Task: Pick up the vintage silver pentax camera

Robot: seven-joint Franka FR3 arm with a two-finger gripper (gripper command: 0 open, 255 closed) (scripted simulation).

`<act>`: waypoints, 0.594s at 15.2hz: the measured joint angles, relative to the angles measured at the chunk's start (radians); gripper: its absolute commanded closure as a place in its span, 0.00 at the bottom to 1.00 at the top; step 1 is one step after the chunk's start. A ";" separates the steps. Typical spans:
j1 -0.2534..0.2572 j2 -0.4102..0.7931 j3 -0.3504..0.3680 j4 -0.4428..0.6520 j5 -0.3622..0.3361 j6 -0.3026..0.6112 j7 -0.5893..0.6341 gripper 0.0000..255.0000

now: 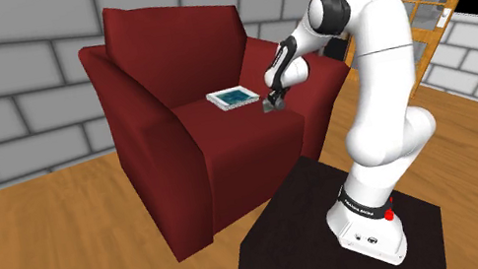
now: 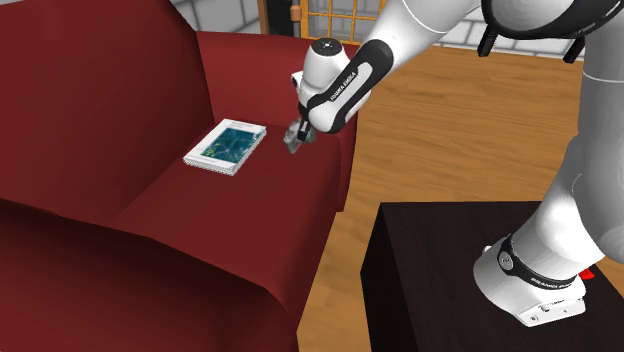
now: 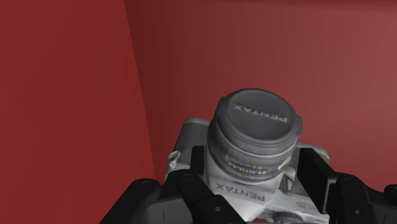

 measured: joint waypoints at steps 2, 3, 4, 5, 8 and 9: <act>0.006 -0.025 -0.006 -0.005 -0.005 -0.019 0.001 1.00; 0.008 -0.033 -0.008 -0.002 -0.006 -0.031 0.000 1.00; 0.010 -0.042 -0.010 0.000 -0.008 -0.042 0.000 1.00; 0.011 -0.052 -0.011 0.003 -0.010 -0.054 -0.002 1.00; 0.017 -0.085 -0.018 -0.001 -0.017 -0.082 -0.002 1.00; 0.019 -0.098 -0.021 -0.002 -0.020 -0.094 -0.003 1.00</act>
